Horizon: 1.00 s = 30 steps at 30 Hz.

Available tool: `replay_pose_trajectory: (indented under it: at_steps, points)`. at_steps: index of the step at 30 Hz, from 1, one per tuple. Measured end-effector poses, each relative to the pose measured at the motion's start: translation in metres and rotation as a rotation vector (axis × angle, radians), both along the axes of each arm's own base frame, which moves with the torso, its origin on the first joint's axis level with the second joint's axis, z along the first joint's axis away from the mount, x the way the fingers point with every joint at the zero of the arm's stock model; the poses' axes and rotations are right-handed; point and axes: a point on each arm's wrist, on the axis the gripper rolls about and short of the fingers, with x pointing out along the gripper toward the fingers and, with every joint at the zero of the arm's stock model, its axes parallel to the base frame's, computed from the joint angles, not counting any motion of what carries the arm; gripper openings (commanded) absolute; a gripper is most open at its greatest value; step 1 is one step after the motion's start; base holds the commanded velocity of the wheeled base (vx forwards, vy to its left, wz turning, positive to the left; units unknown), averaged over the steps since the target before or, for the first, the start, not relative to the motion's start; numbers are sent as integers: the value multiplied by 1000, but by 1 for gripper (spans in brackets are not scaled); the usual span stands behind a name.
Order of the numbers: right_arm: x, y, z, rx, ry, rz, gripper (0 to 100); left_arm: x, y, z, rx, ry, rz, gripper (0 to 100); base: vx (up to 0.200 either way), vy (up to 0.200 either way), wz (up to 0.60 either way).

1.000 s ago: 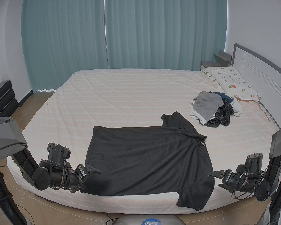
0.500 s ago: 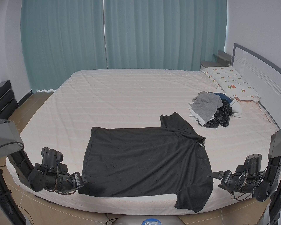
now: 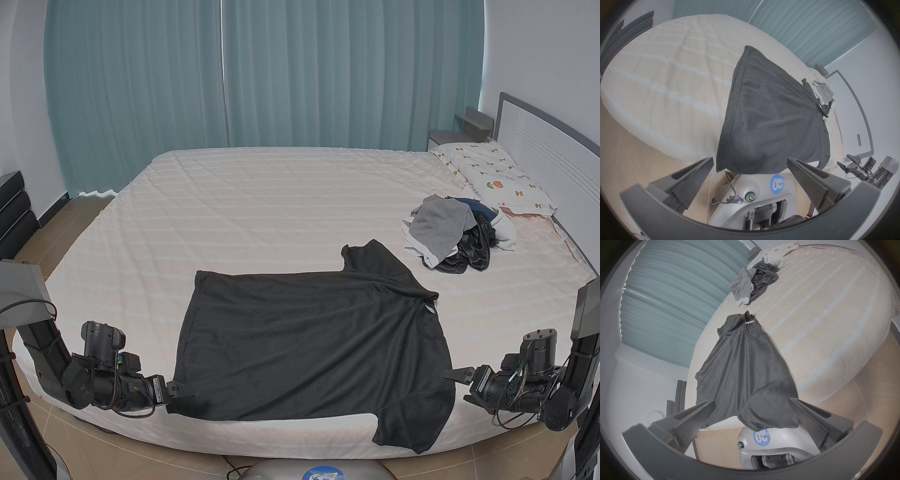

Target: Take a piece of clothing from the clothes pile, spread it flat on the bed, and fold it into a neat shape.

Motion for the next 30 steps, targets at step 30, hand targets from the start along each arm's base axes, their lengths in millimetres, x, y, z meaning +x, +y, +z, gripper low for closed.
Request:
replay_pose_trajectory:
  at_steps: [30]
  points:
    - [-1, 7, -2, -26, 4, 5, 100, 21, -21, -32, 125, 14, -59, 100, 0, 0, 0]
